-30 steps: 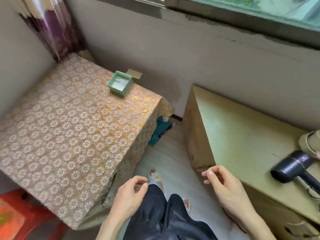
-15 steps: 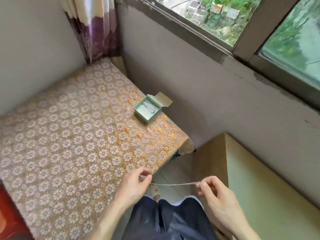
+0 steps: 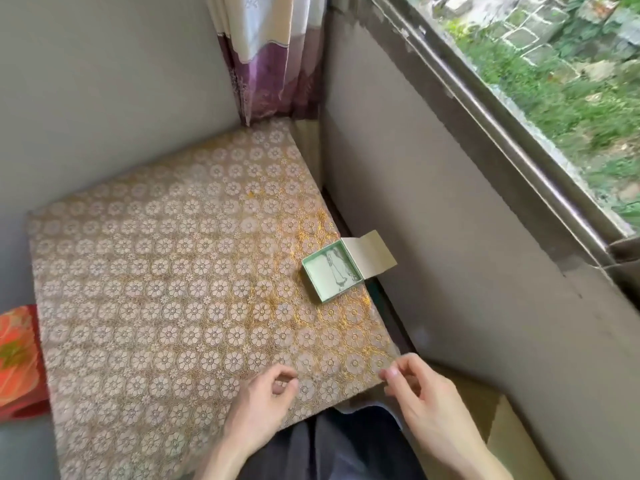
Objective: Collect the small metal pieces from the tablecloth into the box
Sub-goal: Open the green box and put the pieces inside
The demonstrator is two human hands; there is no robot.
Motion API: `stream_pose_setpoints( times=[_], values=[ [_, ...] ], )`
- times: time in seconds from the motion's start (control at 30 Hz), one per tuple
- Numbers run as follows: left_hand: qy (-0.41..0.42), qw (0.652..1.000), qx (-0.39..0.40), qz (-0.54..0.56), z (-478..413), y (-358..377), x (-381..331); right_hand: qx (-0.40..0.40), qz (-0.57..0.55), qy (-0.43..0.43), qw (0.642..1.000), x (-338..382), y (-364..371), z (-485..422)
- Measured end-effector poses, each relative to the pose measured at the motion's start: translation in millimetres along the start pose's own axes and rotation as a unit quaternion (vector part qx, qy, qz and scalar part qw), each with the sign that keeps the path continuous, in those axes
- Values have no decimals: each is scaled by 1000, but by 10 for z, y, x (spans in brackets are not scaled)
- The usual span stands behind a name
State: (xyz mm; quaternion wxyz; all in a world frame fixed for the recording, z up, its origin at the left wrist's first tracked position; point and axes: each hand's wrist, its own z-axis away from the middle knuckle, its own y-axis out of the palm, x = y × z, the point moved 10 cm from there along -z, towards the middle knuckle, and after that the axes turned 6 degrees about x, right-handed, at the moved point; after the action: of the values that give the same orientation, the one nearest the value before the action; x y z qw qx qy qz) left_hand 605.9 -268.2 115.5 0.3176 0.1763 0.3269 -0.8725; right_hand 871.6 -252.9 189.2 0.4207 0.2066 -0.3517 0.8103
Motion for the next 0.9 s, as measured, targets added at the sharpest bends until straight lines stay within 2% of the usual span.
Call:
stream_pose_setpoints(
  times=[0.2, 0.37, 0.73, 0.9],
  values=[
    [-26, 999, 14, 36, -353, 151, -369, 37, 35, -20, 998, 145, -423, -569],
    [-1, 997, 21, 79, -678, 153, -800, 49, 22, -26, 998, 209, -508, -717],
    [59, 983, 152, 88, -994, 426, -1453, -16, 20, 3, 1000, 227, -625, -600],
    [15, 951, 214, 221, -971, 484, -1349, -15, 10, -5, 1000, 341, -544, -537]
  ],
)
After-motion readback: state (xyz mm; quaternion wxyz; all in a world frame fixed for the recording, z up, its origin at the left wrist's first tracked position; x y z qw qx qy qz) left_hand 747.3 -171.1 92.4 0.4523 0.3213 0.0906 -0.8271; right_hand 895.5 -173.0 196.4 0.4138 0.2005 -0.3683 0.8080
